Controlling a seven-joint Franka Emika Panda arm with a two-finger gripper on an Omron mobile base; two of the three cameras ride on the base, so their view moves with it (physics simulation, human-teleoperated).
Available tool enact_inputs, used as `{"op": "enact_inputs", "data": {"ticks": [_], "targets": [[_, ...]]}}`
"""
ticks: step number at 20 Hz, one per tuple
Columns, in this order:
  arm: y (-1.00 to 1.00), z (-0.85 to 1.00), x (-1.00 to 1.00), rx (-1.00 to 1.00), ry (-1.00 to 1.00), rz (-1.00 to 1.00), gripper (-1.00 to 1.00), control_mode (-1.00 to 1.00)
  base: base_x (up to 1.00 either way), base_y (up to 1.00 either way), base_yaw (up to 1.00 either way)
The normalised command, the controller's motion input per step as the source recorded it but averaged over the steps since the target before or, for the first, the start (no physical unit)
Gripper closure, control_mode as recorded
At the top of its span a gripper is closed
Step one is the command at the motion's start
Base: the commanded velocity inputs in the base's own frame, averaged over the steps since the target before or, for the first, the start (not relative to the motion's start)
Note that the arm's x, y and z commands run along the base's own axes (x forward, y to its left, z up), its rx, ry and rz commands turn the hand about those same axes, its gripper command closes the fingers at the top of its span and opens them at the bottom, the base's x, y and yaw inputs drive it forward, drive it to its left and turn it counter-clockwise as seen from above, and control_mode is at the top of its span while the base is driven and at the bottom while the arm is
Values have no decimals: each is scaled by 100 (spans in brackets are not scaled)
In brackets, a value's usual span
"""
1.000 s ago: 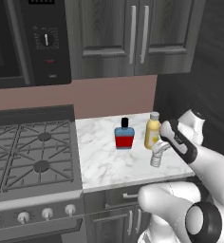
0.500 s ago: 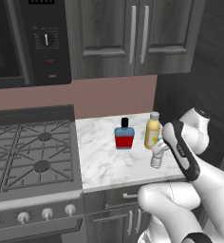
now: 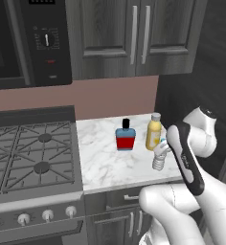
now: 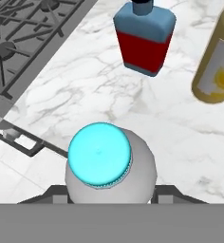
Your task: Place the drinks on the dining counter in a tight cluster.
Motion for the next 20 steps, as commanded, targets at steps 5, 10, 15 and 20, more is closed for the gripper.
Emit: {"op": "enact_inputs", "data": {"ticks": [5,10,15,20], "targets": [[7,22,-14,0,-1,0,100,-100,0,0,0],[2,12,-5,0,0,0,100,-100,0,0,0],[0,0,0,0,1,0,100,-100,0,0,0],[0,0,0,0,0,0,100,-100,0,0,0]]}}
